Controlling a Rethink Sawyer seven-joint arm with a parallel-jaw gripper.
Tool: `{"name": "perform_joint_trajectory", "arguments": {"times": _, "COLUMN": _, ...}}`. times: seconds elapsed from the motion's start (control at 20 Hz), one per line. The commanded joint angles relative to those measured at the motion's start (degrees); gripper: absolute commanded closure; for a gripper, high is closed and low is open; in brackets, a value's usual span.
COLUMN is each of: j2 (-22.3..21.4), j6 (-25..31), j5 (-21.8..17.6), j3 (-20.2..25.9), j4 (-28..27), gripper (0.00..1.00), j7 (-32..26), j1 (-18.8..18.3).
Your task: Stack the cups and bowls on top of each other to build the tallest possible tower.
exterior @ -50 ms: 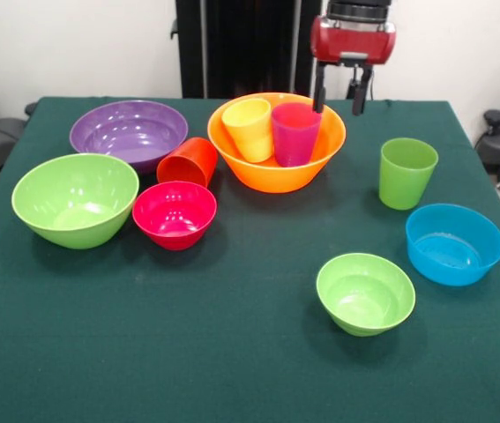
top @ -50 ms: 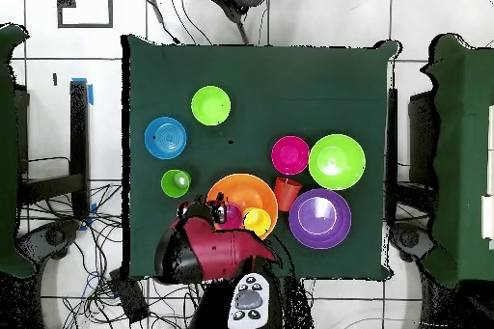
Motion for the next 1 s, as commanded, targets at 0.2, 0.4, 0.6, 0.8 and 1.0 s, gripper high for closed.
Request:
{"name": "perform_joint_trajectory", "arguments": {"times": 0.2, "j2": 5.3, "j6": -2.2, "j5": 5.6, "j3": -1.6, "j4": -5.8, "gripper": 0.0, "j7": 10.5, "j1": 2.6}}
{"name": "perform_joint_trajectory", "arguments": {"times": 0.4, "j2": 7.3, "j6": -2.6, "j5": 9.2, "j3": -3.5, "j4": -8.3, "gripper": 0.0, "j7": 11.3, "j1": 5.4}}
{"name": "perform_joint_trajectory", "arguments": {"times": 0.6, "j2": 6.3, "j6": 0.8, "j5": 13.0, "j3": -4.1, "j4": -9.4, "gripper": 0.0, "j7": 11.8, "j1": 7.6}}
{"name": "perform_joint_trajectory", "arguments": {"times": 0.8, "j2": 6.2, "j6": 1.7, "j5": 15.6, "j3": -3.8, "j4": -9.6, "gripper": 0.0, "j7": 12.0, "j1": 8.4}}
{"name": "perform_joint_trajectory", "arguments": {"times": 1.0, "j2": 5.3, "j6": -0.3, "j5": 15.9, "j3": -2.5, "j4": -8.0, "gripper": 0.0, "j7": 11.9, "j1": 7.8}}
